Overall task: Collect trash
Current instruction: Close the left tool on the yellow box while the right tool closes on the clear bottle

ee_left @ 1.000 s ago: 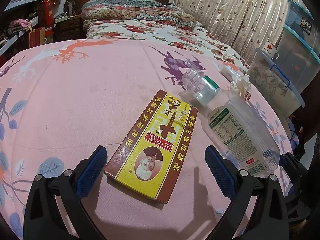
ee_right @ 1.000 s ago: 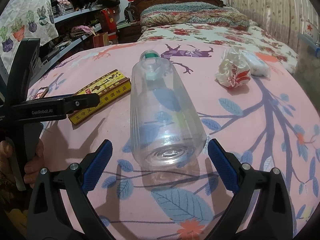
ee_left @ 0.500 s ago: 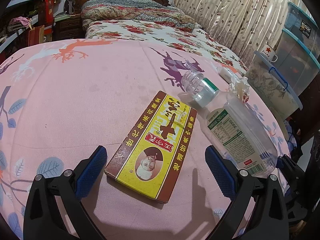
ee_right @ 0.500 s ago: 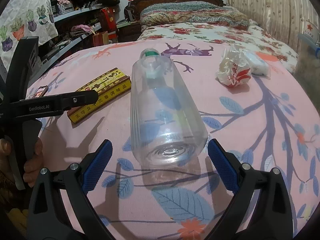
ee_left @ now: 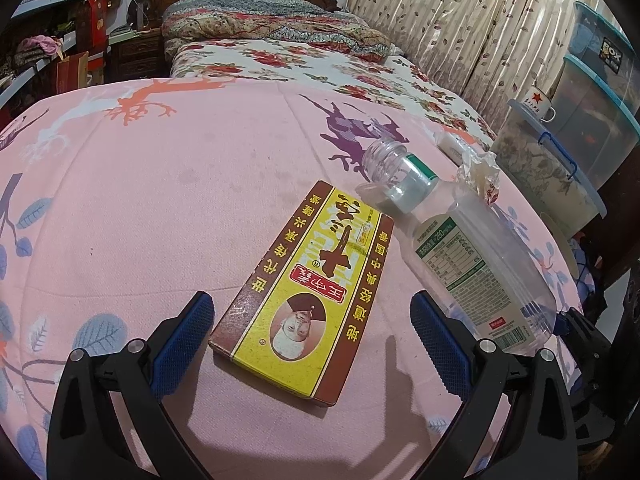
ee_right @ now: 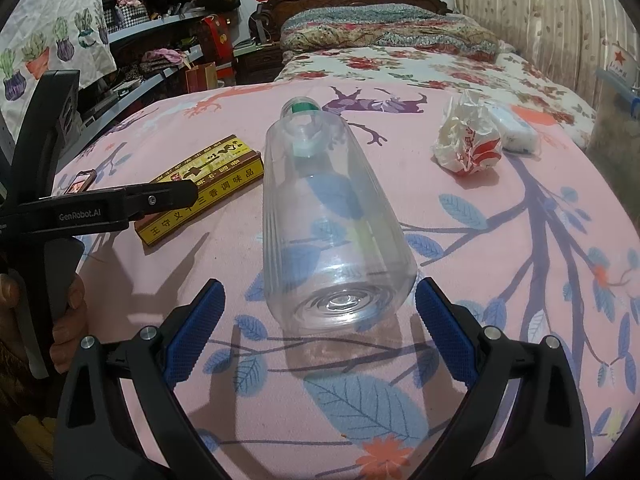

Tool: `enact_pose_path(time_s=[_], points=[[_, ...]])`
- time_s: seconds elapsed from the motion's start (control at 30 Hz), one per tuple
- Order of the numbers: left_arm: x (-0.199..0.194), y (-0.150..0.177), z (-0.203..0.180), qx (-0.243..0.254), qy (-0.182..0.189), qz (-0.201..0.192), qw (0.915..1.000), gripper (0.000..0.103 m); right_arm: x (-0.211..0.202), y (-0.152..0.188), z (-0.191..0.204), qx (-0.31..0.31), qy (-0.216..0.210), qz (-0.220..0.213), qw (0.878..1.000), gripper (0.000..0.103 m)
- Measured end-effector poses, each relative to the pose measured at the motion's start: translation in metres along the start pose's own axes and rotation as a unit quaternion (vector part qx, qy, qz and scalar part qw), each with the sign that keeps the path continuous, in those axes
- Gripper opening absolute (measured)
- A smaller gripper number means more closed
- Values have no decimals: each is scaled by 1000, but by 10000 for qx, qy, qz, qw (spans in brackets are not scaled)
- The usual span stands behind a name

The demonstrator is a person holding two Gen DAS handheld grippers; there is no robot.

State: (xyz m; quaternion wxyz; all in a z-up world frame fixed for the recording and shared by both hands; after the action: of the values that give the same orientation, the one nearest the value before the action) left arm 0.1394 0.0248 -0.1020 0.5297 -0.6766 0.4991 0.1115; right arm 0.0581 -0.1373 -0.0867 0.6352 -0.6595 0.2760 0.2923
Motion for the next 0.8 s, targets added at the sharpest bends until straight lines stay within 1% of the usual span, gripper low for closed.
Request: enact_pose_path(time_s=[0.4, 0.67, 0.8], points=[[0, 0, 0, -16, 29, -13, 10000, 95, -1, 0, 0, 3, 7, -20, 10000, 95], [-6, -1, 4, -197, 265, -134, 9994, 95, -5, 0, -2, -24, 43, -93, 9999, 95], [-5, -1, 3, -175, 226, -100, 9995, 94, -6, 0, -3, -20, 42, -109, 9999, 95]])
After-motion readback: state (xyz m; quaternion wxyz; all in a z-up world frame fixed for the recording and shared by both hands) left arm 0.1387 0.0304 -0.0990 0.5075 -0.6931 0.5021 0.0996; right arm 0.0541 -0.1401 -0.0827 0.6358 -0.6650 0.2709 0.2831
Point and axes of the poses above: each gripper's, at about its wrist camera, not at the fingertips, and x roughly the way its jaws point, z to its left, y to its underside, the point moved 7 cm from there along x, roughly the way its jaws point, and after that the axes turned 12 degrees about y, right-handed, at the moved point
